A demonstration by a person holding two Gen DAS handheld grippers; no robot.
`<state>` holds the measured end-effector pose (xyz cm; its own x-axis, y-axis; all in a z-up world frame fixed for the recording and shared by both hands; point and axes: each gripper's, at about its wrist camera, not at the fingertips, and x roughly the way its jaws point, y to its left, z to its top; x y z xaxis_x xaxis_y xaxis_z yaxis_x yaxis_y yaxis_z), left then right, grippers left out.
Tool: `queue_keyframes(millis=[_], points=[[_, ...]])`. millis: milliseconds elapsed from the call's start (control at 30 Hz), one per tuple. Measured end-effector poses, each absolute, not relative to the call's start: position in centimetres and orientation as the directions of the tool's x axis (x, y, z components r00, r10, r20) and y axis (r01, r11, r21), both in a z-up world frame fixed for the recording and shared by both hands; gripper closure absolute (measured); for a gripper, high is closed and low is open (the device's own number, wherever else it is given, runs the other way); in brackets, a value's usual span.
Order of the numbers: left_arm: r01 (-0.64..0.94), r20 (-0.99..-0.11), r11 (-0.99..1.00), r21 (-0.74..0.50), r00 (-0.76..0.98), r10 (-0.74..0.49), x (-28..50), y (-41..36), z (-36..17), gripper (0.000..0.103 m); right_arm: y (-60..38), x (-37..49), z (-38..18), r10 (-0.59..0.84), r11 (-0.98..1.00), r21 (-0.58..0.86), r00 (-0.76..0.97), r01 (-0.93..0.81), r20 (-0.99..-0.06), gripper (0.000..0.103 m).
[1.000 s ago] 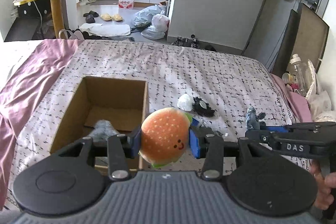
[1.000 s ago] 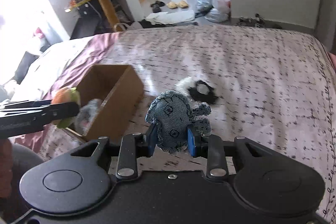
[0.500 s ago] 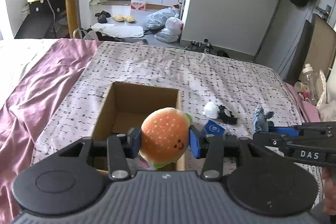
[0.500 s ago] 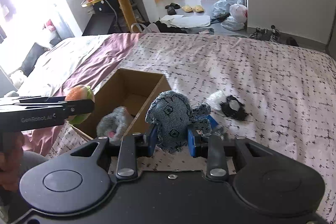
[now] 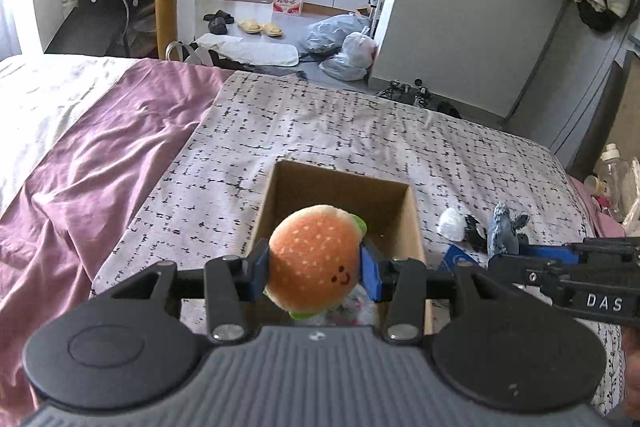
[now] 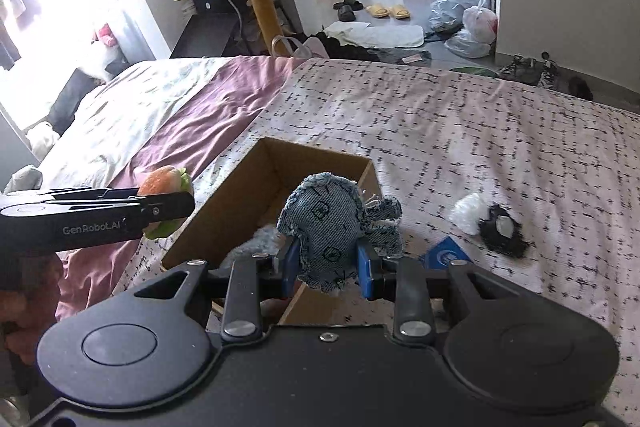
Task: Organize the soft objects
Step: 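Carry the burger plush with the left tool and the denim plush with the right tool over the box, then open both tools to drop the burger and denim plushes into the box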
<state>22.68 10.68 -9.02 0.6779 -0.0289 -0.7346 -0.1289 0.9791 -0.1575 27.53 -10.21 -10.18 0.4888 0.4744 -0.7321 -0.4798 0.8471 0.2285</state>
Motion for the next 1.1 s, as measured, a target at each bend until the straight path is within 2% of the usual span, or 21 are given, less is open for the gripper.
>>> queue_keyframes(millis=[467,567,600,633,1100], points=[[-0.155,-0.761,0.965,-0.211,0.646,-0.062,25.2,14.1,-11.1,0.058,-5.6,29.7,-12.0,0.469,0.841,0.236,0.437,-0.488,-0.767,0.072],[-0.165,-0.769,0.963,-0.212,0.637,-0.06,25.7,14.4,-11.7,0.058,-5.0,30.2,-12.6,0.465,0.838,0.239,0.413,-0.49,-0.783,0.066],[-0.164,-0.77,0.963,-0.213,0.635,-0.062,25.8,14.3,-11.8,0.058,-4.9,30.3,-12.8,0.456,0.839,0.233,0.402,-0.492,-0.794,0.055],[-0.162,-0.771,0.963,-0.216,0.634,-0.066,26.0,14.3,-11.9,0.058,-4.7,30.3,-12.9,0.444,0.844,0.224,0.403,-0.487,-0.8,0.049],[-0.145,-0.77,0.97,-0.197,0.636,-0.062,27.7,13.1,-11.5,0.054,-8.2,30.7,-12.9,0.421,0.88,0.244,0.43,-0.409,-0.799,0.048]])
